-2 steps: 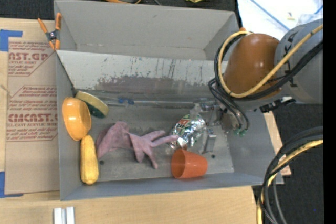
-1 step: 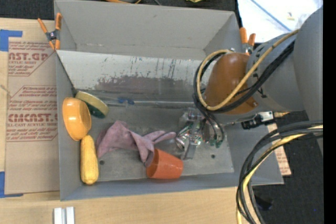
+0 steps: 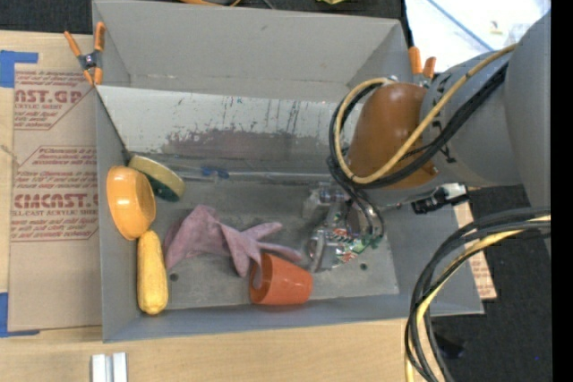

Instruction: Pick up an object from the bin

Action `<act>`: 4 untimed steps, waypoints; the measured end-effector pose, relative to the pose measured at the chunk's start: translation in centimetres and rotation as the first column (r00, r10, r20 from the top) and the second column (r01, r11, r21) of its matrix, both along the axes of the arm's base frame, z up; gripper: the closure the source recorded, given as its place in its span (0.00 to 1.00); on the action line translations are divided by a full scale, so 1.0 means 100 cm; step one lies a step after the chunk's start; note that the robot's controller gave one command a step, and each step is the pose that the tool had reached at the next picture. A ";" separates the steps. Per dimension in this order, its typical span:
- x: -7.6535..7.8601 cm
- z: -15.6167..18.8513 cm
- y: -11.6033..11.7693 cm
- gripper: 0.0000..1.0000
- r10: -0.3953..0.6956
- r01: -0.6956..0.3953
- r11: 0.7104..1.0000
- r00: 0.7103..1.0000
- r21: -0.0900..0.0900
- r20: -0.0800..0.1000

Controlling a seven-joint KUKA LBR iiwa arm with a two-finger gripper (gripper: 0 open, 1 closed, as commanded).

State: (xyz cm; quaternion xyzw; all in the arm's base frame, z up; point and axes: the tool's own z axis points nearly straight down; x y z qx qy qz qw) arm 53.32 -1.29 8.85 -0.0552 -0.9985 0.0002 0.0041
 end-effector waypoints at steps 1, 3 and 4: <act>0.009 0.018 0.004 0.00 0.137 -0.137 0.991 0.990 -0.001 0.015; 0.060 -0.016 0.088 0.00 0.420 -0.420 0.908 0.908 0.003 0.009; 0.048 -0.018 0.037 0.00 0.357 -0.357 0.934 0.934 -0.004 0.019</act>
Offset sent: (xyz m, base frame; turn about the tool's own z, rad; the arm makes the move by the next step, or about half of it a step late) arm 0.0326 0.0210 0.0577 -0.1414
